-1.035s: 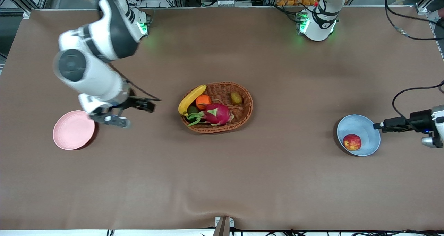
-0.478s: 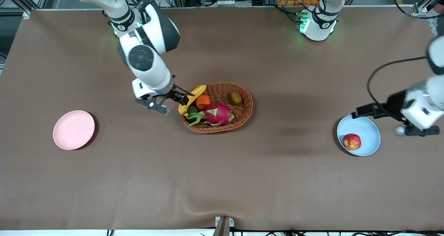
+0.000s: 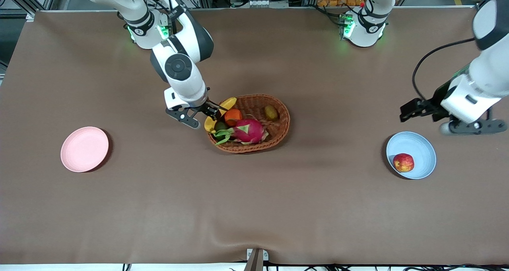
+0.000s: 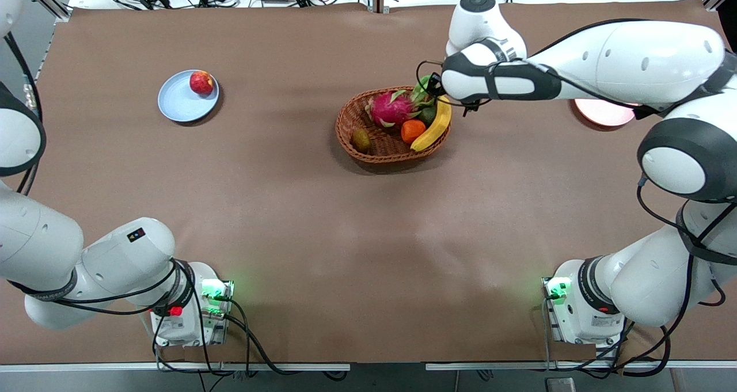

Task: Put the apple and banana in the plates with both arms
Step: 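Grasp the yellow banana with the right gripper while the left gripper withdraws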

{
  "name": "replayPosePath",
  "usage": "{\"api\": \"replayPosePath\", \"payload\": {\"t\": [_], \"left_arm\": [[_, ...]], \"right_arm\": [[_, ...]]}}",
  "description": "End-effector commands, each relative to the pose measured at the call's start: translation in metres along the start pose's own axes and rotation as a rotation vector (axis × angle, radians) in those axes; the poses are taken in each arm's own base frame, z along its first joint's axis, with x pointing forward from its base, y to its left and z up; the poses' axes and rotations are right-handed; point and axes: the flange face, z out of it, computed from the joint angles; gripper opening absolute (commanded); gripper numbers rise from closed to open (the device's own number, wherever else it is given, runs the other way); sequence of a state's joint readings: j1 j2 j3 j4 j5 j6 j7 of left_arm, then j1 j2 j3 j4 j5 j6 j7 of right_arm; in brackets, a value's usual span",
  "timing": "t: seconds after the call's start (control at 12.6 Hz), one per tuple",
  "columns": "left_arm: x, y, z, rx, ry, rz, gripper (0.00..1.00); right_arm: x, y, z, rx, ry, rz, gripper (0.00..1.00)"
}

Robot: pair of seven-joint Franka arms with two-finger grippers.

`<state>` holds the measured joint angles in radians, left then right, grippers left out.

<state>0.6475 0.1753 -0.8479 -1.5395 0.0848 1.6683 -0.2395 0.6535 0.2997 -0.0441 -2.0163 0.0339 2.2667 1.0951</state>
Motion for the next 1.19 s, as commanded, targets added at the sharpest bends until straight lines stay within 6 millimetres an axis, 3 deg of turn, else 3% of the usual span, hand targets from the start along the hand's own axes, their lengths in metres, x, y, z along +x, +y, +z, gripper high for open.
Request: {"api": "replayPosePath", "payload": {"t": [0.0, 0.16, 0.4, 0.64, 0.72, 0.8, 1.11], "left_arm": [[-0.01, -0.002, -0.035, 0.028, 0.014, -0.002, 1.0], [-0.026, 0.006, -0.054, 0.081, 0.027, -0.006, 1.0], [-0.041, -0.007, -0.074, 0.042, 0.023, -0.049, 1.0], [-0.058, -0.013, -0.087, 0.05, 0.001, -0.066, 1.0], [-0.063, -0.018, -0.087, 0.039, -0.014, -0.074, 1.0], [-0.073, -0.024, -0.086, 0.018, -0.026, -0.085, 1.0], [-0.093, -0.036, -0.082, 0.002, -0.048, -0.097, 1.0]], "right_arm": [[-0.006, -0.005, 0.026, -0.008, 0.032, 0.024, 0.94], [-0.014, -0.011, 0.036, -0.01, 0.033, 0.018, 0.87], [-0.016, -0.013, 0.051, -0.02, 0.041, 0.019, 0.8], [-0.016, -0.013, 0.055, -0.027, 0.046, 0.014, 0.18], [-0.016, -0.013, 0.054, -0.025, 0.046, 0.016, 0.06], [-0.012, -0.012, 0.053, -0.027, 0.045, 0.02, 0.0], [-0.007, -0.016, 0.034, -0.013, 0.049, 0.027, 0.0]]}}
